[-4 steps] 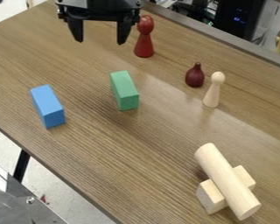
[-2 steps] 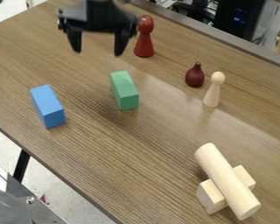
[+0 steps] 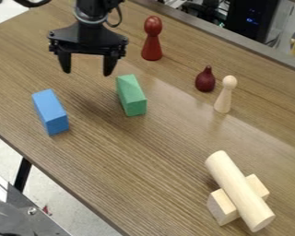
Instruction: Put the blue rectangular block on top of the green rectangular block
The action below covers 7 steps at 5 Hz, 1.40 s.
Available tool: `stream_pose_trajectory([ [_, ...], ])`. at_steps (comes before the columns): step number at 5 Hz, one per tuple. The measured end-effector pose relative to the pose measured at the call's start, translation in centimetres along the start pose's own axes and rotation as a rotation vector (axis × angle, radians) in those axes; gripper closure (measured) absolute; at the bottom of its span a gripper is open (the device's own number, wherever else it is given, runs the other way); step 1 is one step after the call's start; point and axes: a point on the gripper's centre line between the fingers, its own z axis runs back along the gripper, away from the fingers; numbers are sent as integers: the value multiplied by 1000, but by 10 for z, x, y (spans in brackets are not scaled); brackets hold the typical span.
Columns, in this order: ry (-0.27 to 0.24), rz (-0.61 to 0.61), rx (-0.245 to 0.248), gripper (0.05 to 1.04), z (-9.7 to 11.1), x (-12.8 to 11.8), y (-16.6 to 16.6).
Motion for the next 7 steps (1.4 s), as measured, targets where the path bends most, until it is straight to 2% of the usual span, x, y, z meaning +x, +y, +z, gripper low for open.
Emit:
stream_pose_trajectory([
  [1,85,78,33,95,-12,-9,14],
  [2,117,77,63,96,-15,-16,23],
  [3,125,75,84,96,-15,-22,30],
  [5,129,80,96,95,-8,-26,40],
  [7,170,131,172,96,-15,-30,51],
])
